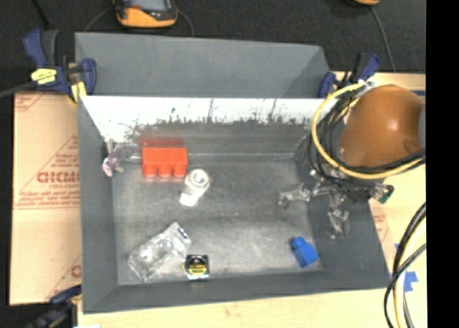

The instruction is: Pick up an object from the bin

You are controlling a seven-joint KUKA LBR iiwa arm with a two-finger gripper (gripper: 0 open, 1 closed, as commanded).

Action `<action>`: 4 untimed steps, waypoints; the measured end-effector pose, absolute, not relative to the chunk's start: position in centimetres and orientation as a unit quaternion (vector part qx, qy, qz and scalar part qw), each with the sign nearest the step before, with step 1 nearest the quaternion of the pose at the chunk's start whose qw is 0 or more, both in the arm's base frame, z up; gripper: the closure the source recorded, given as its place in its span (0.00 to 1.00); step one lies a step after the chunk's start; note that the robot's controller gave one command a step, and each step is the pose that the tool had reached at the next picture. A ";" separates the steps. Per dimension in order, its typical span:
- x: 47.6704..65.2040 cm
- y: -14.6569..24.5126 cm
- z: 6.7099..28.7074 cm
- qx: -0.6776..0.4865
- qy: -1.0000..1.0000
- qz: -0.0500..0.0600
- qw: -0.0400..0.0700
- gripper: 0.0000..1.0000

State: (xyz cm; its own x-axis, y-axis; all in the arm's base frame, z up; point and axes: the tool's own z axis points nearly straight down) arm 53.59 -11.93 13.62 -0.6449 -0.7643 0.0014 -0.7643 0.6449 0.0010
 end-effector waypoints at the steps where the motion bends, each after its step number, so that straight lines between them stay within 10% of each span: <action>1: 50.0 -12.6 7.5 0.512 -0.859 -0.004 -0.003 0.00; 2: 47.8 -10.9 7.1 0.662 -0.750 -0.004 -0.003 0.00; 3: 47.8 -11.4 7.1 0.662 -0.750 0.000 -0.001 1.00; 4: 50.0 -14.7 30.1 0.676 -0.737 0.004 -0.003 1.00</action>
Offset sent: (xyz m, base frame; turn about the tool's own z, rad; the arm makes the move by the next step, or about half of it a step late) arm -0.0368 -0.0130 -0.0609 -0.2060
